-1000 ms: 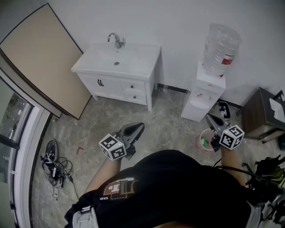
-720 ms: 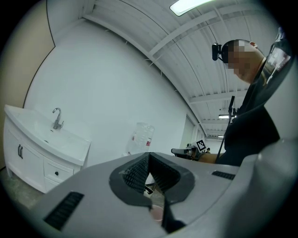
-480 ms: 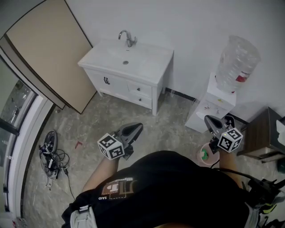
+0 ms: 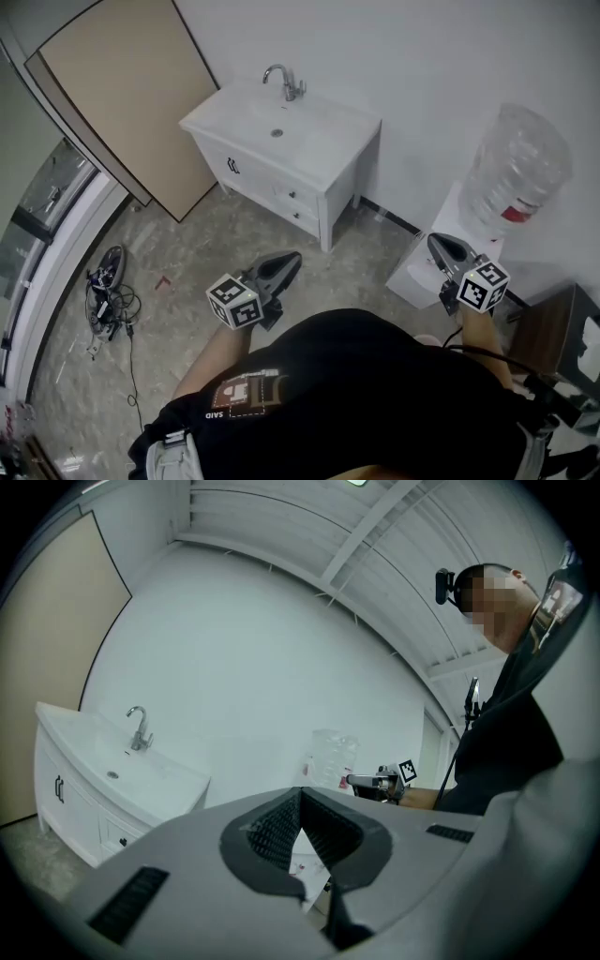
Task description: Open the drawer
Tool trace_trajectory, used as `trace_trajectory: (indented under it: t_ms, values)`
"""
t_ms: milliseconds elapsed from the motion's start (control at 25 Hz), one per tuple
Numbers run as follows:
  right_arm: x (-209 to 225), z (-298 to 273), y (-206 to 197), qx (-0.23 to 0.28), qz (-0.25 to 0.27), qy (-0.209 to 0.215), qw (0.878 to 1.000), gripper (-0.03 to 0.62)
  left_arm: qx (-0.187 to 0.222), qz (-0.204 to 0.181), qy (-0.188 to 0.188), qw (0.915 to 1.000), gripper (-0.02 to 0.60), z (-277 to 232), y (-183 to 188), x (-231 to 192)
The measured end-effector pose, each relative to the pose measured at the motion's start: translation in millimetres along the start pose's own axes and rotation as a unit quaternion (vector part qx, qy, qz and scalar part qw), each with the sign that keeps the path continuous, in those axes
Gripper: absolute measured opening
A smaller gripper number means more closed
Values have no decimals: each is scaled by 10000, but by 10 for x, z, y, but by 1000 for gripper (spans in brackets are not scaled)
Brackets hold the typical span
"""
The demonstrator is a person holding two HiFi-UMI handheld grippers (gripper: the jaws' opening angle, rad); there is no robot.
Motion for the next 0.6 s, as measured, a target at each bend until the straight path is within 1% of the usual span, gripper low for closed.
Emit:
trace_trajectory:
  t_ms: [120,240,400,600]
  values:
    - [350,-59,4,-100,2,208,9997,-2,-26,-22,160,9999,-2,-295,-23,55]
    - [591,-149,-24,-156,-43,391,9991,-2,-75,10,326,9994,-2,-454,-77,74]
    - [704,-381,-33,-214,-29,607,9979,-2,-106,39,515,9986,-2,-487,-119,-28]
    - [723,-801,-1,-323,-7,674,9972,-2,-50,134,590,9982,-2,-440,-98,-392]
Point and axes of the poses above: the fingertips, and each gripper's own axes: z backward along the fingers, x to its right, y out of its top, the point moved 8 cm from there along z, backward along the fingers, and after that the axes turned 2 degrees about -x, right-handed, at the moved point
